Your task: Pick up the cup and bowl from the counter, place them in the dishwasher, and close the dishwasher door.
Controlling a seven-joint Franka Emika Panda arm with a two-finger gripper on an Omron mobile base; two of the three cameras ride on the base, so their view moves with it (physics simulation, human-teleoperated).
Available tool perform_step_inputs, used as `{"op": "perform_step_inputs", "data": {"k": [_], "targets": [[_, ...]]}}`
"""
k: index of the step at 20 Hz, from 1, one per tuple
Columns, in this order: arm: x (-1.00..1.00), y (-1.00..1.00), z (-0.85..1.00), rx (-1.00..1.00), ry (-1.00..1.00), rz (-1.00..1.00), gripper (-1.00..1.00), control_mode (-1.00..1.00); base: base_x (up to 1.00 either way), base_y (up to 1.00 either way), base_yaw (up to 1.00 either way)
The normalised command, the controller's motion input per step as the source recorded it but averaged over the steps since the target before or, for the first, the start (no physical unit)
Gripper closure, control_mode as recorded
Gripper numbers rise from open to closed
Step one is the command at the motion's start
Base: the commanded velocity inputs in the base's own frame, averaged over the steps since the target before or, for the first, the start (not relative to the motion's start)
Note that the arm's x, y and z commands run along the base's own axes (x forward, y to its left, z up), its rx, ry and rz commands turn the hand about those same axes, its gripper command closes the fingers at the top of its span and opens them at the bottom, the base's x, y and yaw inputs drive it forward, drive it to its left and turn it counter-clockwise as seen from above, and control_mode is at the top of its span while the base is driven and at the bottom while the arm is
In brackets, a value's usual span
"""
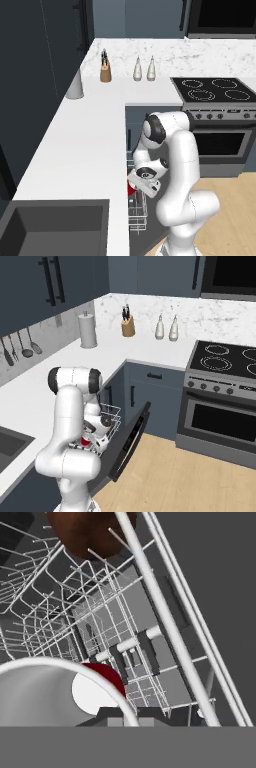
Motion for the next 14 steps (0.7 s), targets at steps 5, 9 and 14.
{"op": "perform_step_inputs", "data": {"k": [5,9,14], "targets": [[0.11,0.2,-0.55,-0.04,0.0,-0.04,1.0,-1.0,0.0,0.0,0.0],[0.06,0.02,-0.7,-0.04,0.0,-0.01,1.0,-1.0,0.0,0.0,0.0],[-0.02,0.0,-0.6,-0.03,-0.01,0.0,-1.0,-1.0,0.0,0.0,0.0]]}}
